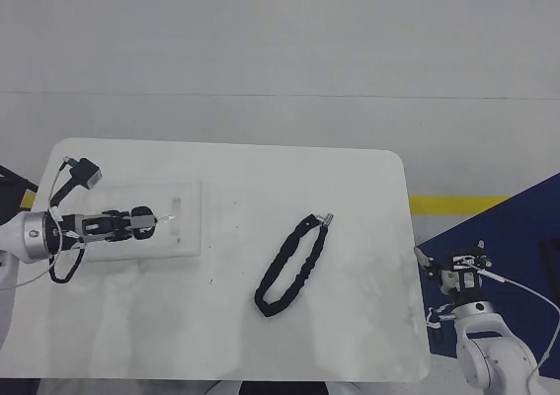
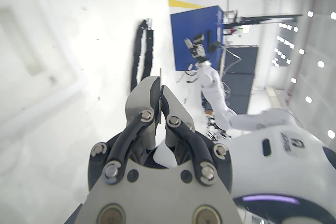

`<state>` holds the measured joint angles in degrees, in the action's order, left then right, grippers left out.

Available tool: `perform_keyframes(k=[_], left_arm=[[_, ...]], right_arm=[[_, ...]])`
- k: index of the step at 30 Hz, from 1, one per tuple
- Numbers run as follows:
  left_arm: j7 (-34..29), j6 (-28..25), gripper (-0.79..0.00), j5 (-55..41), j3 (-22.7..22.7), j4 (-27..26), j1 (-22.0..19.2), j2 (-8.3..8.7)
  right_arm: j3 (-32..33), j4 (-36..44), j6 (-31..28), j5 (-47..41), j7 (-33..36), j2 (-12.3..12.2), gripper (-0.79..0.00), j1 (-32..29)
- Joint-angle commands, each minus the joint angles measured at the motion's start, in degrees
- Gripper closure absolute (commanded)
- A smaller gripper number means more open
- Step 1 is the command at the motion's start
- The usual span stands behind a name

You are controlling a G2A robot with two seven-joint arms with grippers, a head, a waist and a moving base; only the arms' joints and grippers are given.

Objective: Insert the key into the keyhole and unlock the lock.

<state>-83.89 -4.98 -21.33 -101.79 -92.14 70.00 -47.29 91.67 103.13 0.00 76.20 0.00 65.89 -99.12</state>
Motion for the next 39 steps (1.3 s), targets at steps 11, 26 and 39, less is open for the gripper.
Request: perform_keyframes(k=[11,26,39], left_arm=[[-4.11,-4.83,0.0,-6.62,2.03,7.42,-2.78,0.39],[-4.11,-4.83,0.0,-6.62,2.03,7.42,-2.78,0.39],[-4.11,-4.83,0.0,-6.62,2.03,7.42,-2.78,0.39]], right_arm=[[0.0,0.0,0.0,0.0,0.0,0.0,-0.785,0.0],[0.0,0.0,0.0,0.0,0.0,0.0,-0.785,0.0],[-3.51,20.43,0.21,-17.34,27.14,0.55,-0.785,0.49]])
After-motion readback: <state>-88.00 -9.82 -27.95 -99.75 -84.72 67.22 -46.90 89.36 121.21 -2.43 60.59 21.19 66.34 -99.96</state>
